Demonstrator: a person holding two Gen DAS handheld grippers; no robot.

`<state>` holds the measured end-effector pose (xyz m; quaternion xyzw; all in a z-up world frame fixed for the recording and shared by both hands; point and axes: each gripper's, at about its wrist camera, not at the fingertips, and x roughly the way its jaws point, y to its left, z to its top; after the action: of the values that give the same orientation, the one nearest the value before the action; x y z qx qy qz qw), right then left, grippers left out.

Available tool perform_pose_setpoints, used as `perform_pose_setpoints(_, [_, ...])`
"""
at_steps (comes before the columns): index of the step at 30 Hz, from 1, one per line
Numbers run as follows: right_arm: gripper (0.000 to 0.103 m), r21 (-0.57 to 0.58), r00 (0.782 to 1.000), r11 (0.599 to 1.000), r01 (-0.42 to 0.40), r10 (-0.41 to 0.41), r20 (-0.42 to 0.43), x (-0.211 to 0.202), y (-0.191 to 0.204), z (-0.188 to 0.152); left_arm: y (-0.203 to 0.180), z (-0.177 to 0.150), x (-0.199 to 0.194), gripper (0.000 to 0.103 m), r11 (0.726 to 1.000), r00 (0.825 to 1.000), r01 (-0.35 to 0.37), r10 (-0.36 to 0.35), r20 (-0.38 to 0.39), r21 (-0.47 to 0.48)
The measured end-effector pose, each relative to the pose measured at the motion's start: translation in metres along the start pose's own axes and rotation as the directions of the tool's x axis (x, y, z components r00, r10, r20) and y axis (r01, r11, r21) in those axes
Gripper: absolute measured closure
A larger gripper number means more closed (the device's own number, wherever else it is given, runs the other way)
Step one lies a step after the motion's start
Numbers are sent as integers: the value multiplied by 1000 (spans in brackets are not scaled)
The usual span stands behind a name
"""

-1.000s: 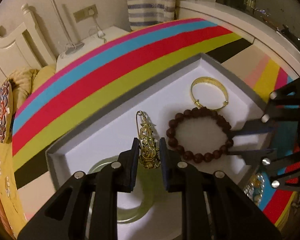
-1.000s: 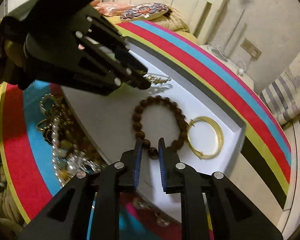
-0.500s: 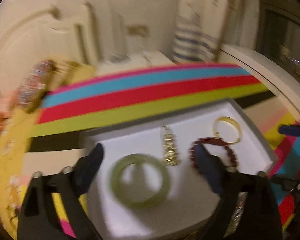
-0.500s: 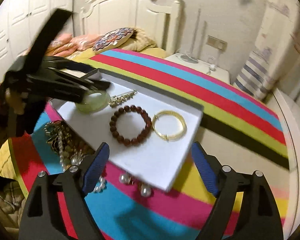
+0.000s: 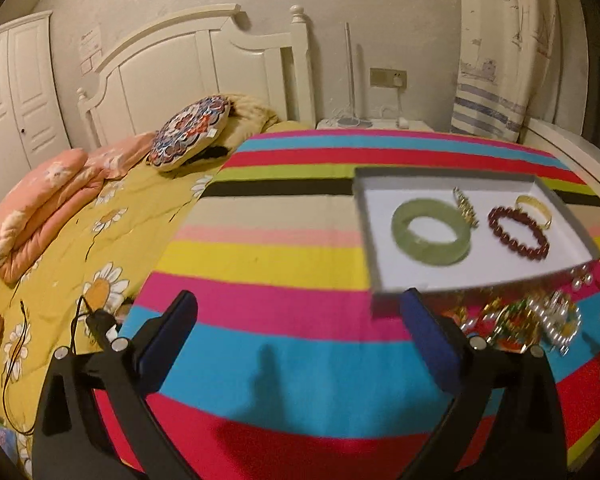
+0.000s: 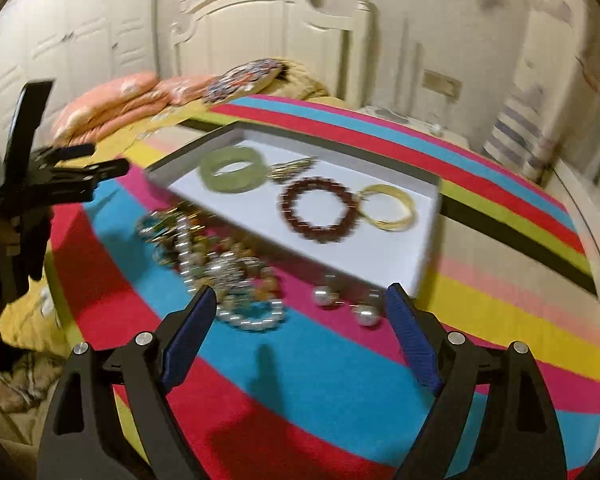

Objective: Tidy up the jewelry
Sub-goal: 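Move both tools back to the pile and grasp a pearl necklace with the right tool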

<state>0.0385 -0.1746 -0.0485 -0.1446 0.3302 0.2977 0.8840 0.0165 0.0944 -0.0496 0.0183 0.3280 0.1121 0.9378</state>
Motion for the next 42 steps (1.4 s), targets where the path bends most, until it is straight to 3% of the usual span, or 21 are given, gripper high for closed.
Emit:
perform_pose_setpoints(4, [21, -79, 1000, 997, 16, -16, -3, 8, 27, 8, -5, -10, 7, 2, 999, 1000, 17, -16, -22, 39])
perform_pose_setpoints(8, [39, -155, 999, 988, 23, -27, -25, 21, 48, 16, -9, -13, 5, 2, 997, 1000, 31, -31, 2, 68])
perform_pose_setpoints(16, [70, -211, 999, 978, 0, -11, -47, 40, 66, 26, -12, -14, 15, 2, 994, 996, 79, -75, -56, 75])
perform_pose_setpoints(27, [74, -358, 995, 930, 82, -95, -21, 51, 92, 26, -5, -16, 17, 2, 993, 992, 115, -114, -52, 7])
perform_pose_setpoints(30, [87, -372, 995, 925, 75, -93, -31, 54, 94, 26, -3, -16, 13, 2, 993, 992, 122, -122, -30, -5])
perform_pose_setpoints(33, [92, -341, 997, 938, 62, -71, -14, 47, 88, 26, -4, -19, 0, 2, 990, 990, 139, -139, 30, 1])
perform_pose_setpoints(36, [94, -270, 999, 962, 53, -49, 25, 33, 75, 33, -4, -26, -17, 3, 976, 975, 216, -215, 62, -10])
perform_pose_setpoints(39, [94, -207, 997, 978, 27, -12, 74, 17, 63, 43, -15, -32, -33, 4, 945, 942, 326, -327, 72, 28])
perform_pose_setpoints(42, [94, -165, 992, 986, 9, 12, 128, 1, 56, 55, -36, -35, -45, 17, 901, 902, 422, -429, 55, 102])
